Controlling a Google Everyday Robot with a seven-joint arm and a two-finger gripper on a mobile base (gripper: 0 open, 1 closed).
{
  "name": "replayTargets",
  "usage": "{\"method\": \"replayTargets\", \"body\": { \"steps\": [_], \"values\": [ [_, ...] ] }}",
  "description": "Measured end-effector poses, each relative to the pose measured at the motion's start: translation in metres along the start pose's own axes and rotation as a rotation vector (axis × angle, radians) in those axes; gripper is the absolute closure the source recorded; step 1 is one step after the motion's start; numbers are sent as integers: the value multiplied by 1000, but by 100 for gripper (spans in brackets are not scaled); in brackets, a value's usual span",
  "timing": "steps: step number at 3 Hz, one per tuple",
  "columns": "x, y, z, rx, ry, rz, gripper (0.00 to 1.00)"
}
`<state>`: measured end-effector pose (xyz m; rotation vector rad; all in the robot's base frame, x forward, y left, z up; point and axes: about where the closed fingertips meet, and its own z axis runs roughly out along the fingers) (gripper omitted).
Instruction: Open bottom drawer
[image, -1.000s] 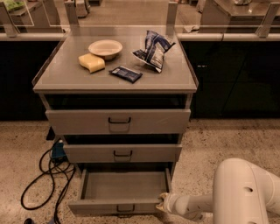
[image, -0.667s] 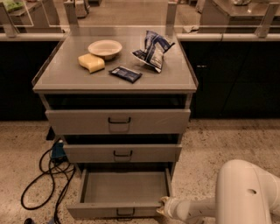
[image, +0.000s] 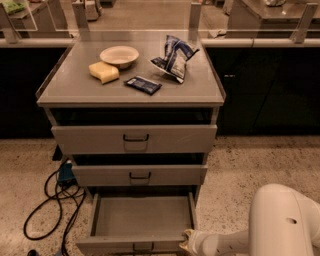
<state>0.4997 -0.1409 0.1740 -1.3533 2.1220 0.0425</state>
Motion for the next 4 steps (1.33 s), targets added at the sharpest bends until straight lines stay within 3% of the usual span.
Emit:
{"method": "replayTargets", "body": {
  "steps": [1,4],
  "values": [
    [0,0,0,0,0,0,81],
    [0,0,0,0,0,0,11]
  ]
}}
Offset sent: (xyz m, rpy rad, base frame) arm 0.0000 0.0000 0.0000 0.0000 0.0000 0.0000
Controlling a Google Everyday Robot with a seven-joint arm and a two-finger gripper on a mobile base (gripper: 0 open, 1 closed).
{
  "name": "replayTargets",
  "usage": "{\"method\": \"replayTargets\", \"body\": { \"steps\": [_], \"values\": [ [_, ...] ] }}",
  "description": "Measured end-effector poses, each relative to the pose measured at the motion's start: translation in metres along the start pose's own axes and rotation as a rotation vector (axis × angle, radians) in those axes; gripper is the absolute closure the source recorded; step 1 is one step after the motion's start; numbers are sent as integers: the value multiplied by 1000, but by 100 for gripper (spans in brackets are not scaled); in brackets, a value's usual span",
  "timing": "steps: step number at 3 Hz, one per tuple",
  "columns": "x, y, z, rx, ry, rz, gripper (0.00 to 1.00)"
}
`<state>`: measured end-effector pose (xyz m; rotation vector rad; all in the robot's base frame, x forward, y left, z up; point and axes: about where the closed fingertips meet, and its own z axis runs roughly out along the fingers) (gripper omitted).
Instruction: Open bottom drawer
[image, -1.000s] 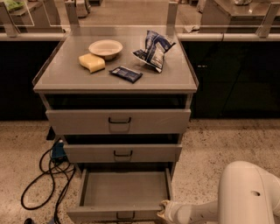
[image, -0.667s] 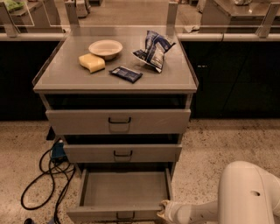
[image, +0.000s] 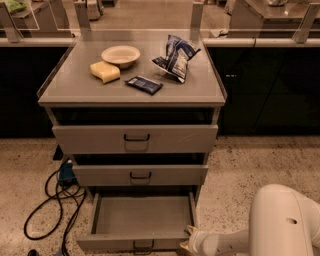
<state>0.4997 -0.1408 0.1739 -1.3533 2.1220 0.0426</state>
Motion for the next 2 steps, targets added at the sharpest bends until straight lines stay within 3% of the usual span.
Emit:
{"method": "replayTargets", "body": {
  "steps": [1,2],
  "values": [
    [0,0,0,0,0,0,0],
    [0,0,0,0,0,0,0]
  ]
}}
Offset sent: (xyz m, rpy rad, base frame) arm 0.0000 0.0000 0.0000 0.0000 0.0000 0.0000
